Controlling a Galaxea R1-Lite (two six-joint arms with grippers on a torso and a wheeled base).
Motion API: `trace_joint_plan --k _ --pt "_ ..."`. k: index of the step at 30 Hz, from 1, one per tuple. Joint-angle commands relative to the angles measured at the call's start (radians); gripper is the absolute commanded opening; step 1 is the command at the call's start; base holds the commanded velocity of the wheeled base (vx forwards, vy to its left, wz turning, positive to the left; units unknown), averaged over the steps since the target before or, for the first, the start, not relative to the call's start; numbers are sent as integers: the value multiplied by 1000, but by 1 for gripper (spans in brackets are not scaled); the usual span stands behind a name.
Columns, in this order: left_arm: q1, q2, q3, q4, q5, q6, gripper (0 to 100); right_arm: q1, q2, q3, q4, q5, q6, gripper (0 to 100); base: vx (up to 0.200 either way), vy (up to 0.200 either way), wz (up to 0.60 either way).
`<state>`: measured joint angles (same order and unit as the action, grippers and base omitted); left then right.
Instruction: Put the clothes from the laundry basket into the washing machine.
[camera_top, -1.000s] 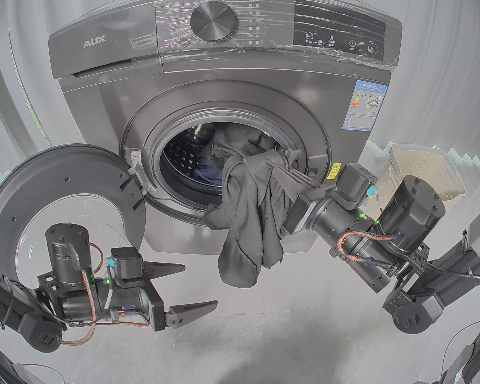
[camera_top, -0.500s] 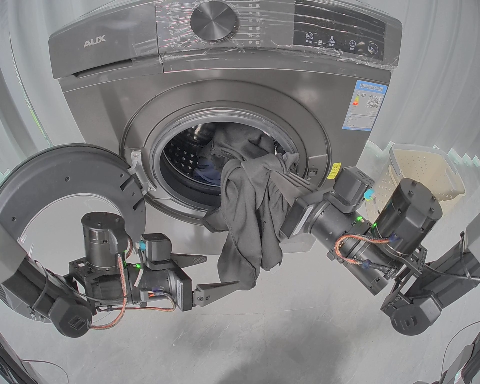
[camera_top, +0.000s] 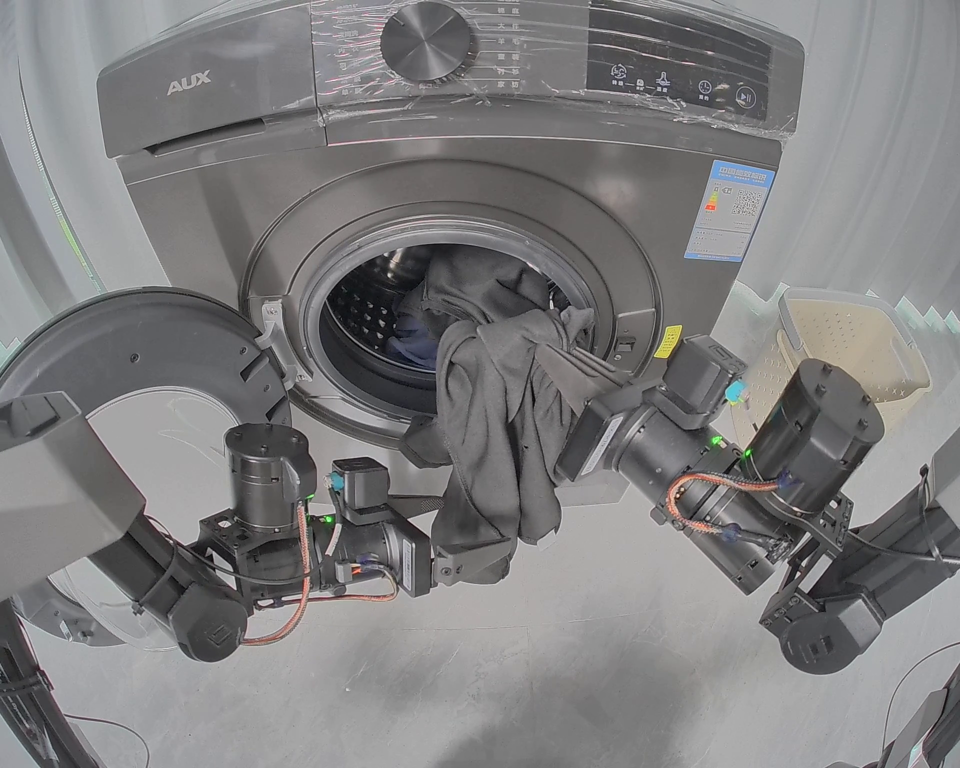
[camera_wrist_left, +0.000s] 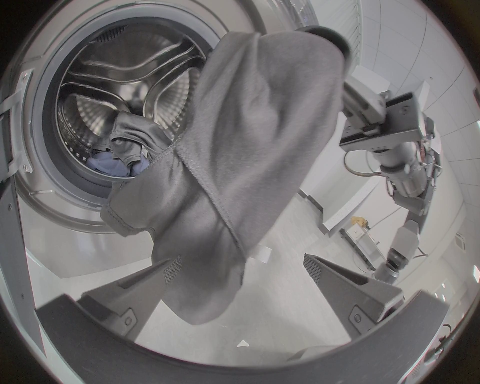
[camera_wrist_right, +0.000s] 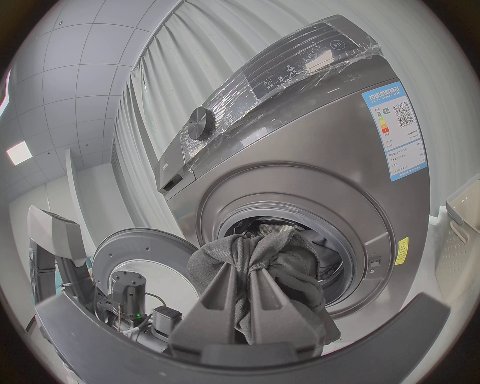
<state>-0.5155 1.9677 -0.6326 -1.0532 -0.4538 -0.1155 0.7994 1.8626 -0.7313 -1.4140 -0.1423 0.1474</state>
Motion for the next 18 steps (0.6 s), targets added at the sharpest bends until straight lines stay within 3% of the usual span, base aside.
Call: trace_joint_plan --k 1,8,13,14,18 --pt "-3 60 -36 -18 34 -6 100 3 -2 -2 0 0 0 0 0 0 0" --pt "-1 97 -70 -51 50 -6 100 11 -3 4 0 -2 -2 0 0 0 0" --pt "-3 109 -75 -88 99 -1 100 9 -3 7 0 0 -3 0 0 0 0" --pt "-4 108 -70 -99 99 -1 0 9 -3 7 0 0 -3 0 0 0 0" --pt "-18 92 -32 -126 99 -4 0 9 0 15 0 0 -3 0 0 0 0"
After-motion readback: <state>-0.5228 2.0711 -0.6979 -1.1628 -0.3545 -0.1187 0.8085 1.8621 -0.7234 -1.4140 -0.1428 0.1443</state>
